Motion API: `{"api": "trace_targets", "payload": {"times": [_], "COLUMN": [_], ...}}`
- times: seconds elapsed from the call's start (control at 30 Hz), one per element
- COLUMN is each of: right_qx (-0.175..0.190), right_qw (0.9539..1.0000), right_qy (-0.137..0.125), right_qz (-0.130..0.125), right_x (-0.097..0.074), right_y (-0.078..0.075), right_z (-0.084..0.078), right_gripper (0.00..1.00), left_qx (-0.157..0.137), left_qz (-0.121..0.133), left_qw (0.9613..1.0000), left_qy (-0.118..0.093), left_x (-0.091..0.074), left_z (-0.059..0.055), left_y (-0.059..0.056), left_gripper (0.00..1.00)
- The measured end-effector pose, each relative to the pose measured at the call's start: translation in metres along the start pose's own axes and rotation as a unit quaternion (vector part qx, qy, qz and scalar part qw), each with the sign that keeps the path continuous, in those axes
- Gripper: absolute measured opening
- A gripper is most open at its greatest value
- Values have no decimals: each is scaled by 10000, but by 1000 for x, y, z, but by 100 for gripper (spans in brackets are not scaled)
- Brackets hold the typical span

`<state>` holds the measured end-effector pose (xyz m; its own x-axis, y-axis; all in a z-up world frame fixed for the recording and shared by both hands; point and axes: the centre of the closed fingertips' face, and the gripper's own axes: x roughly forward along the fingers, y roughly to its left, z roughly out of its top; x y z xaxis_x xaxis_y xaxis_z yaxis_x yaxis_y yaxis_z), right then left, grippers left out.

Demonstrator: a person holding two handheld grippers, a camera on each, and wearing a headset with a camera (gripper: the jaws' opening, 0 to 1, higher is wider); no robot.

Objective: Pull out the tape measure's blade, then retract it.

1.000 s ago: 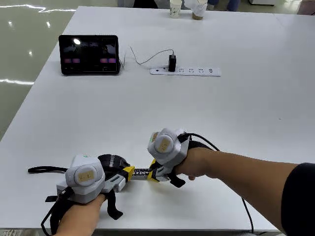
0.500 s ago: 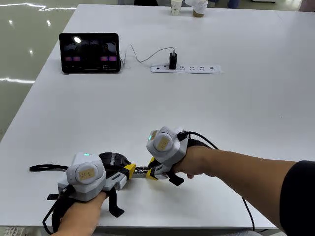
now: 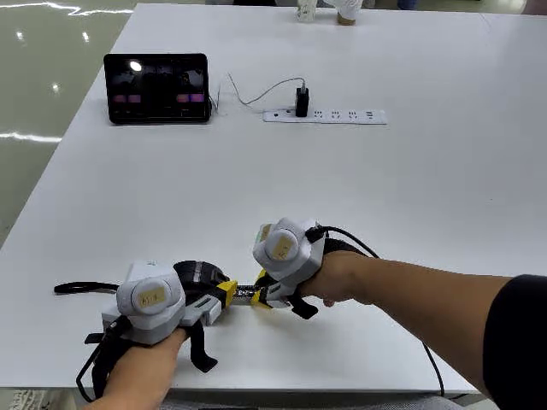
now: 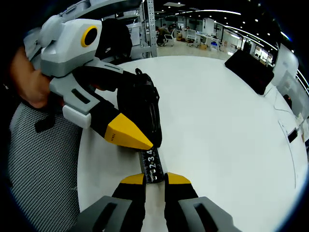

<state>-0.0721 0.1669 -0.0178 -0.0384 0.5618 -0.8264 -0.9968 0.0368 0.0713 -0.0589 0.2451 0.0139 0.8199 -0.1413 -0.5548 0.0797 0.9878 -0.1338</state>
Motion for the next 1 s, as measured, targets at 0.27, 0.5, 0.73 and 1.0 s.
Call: {"api": "trace_targets", "payload": {"times": [0.27,0.5,0.73,1.0], "right_qx": [11,25,2,18], "right_qw": [10000,9999,9999,9998], "right_qy": [-52,-106,-131,-180], "right_qz": [-1,11,20,28], "right_x": [3,5,6,7], "right_y": [1,0,1,1], "right_z": [3,6,7,10], "right_gripper": [11,11,11,11], "left_qx": [-23,-40,-37,-37], "left_qz": [1,-2,-4,-6], "left_qw": [10000,10000,10000,10000], "left_qy": [-8,-16,-21,-23], "left_x": [0,0,1,1], "left_z": [0,1,1,1], "left_y": [0,1,1,1], "left_gripper": [61,61,61,61]}}
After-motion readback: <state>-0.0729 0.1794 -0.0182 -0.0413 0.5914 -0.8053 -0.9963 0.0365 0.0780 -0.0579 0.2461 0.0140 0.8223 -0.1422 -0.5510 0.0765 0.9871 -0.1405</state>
